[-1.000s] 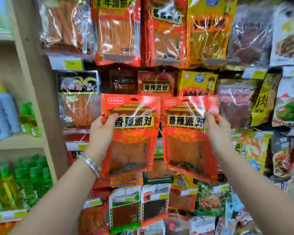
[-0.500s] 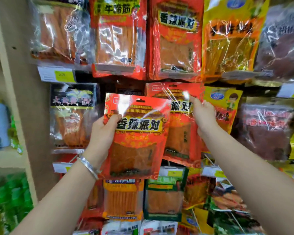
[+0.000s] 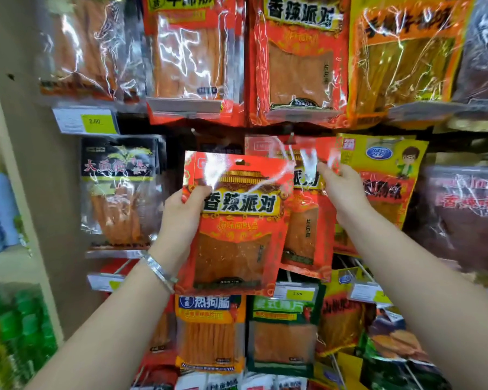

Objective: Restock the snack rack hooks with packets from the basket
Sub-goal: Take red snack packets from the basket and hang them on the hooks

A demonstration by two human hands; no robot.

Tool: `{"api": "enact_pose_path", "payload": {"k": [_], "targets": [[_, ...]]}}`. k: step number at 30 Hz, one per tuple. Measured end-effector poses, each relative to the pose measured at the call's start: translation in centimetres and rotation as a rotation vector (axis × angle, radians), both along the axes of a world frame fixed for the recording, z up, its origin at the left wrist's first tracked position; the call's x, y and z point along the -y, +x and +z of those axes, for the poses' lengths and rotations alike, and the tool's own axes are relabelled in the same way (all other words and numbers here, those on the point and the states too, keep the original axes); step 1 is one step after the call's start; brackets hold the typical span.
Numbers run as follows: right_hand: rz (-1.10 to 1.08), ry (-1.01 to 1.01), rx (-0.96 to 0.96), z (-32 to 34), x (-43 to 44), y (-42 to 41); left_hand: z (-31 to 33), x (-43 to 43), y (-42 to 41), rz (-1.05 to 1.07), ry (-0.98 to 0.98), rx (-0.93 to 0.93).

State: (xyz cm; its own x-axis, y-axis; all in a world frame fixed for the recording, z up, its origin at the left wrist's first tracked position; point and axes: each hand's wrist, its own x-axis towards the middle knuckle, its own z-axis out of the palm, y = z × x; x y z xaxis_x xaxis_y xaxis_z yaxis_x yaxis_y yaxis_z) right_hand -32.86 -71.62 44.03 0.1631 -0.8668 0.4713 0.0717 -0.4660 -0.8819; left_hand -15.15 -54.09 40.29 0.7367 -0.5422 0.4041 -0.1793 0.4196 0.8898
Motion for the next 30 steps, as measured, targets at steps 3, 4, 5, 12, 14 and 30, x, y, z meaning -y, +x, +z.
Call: {"api": "enact_pose_path", "payload": {"k": [3, 4, 5, 12, 14, 30], "targets": [[-0.117, -0.106, -0.058, -0.6, 0.2, -0.2, -0.1, 0.3, -0.3, -0.039, -0.014, -0.014], [-0.145, -0.133, -0.062, -1.0, 0.1, -0.3, 0.0, 0.4, -0.3, -0.052, -0.017, -0.015], [-0.170, -0.176, -0.059, -1.5, -0.3, -0.4, 0.0, 0.5, -0.4, -0.066, -0.023, -0.021], [0.251, -0.025, 0.122, -3.5, -3.1, 0.0, 0.2, 2.2, -1.9, -0.234, -0.002, -0.025], [0.228, -0.022, 0.168, -3.0, -3.0, -0.2, 0.4, 2.6, -2.3, -0.153, -0.002, 0.137], [-0.052, -0.300, 0.145, 3.4, 0.4, -0.8, 6.3, 5.0, -4.6, 0.096, 0.042, 0.919]]}}
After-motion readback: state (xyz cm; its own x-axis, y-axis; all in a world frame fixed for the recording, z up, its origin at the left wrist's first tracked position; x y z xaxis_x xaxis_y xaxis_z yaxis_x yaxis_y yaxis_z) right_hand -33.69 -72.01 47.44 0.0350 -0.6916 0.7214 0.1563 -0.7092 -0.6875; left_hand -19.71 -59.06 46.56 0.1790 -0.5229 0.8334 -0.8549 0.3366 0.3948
